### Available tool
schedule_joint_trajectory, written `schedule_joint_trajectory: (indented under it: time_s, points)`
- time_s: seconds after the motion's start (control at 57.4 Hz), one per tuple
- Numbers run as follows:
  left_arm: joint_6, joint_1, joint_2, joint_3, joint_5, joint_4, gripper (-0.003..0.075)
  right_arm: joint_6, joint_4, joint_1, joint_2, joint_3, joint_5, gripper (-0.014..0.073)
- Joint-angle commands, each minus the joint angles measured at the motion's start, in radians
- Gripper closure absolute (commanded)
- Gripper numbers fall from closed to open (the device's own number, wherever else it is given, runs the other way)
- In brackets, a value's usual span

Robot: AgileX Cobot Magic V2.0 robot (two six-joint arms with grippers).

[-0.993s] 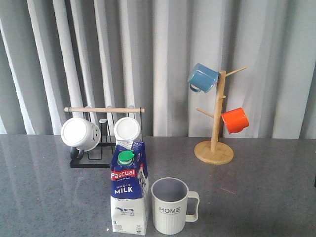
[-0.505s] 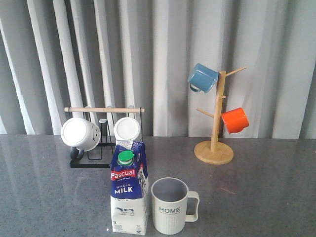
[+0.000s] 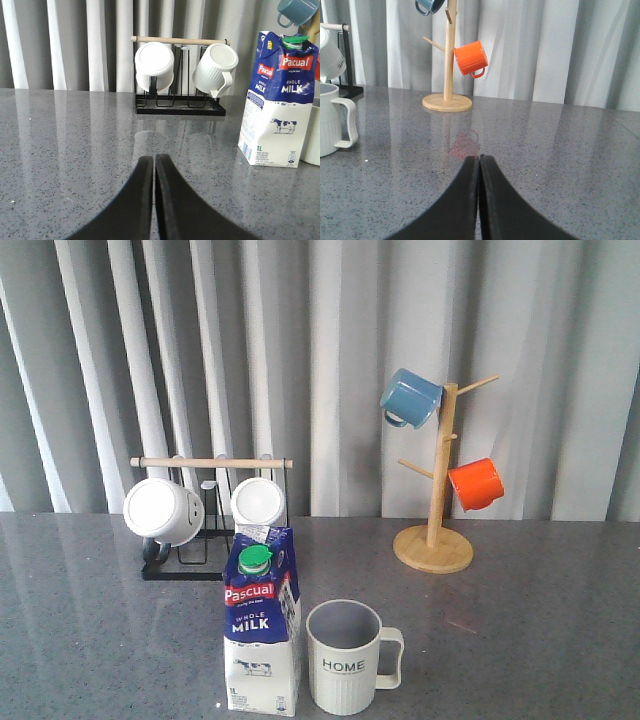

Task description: Place milk next to cup

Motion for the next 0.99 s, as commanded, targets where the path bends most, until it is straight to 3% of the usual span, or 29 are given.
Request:
schedule_joint_trajectory:
  time_s: [0.0, 0.976]
  points:
    - [-0.011, -0.006, -0.012, -0.021, -0.072, -0.003, 0.0727, -0.015, 0.037, -0.007, -0.045, 0.013, -0.011, 0.0602]
    - [-0.011, -0.006, -0.011, -0.021, -0.072, -0.003, 0.0727, -0.061, 0.040, -0.007, -0.044, 0.014, -0.002, 0.0602]
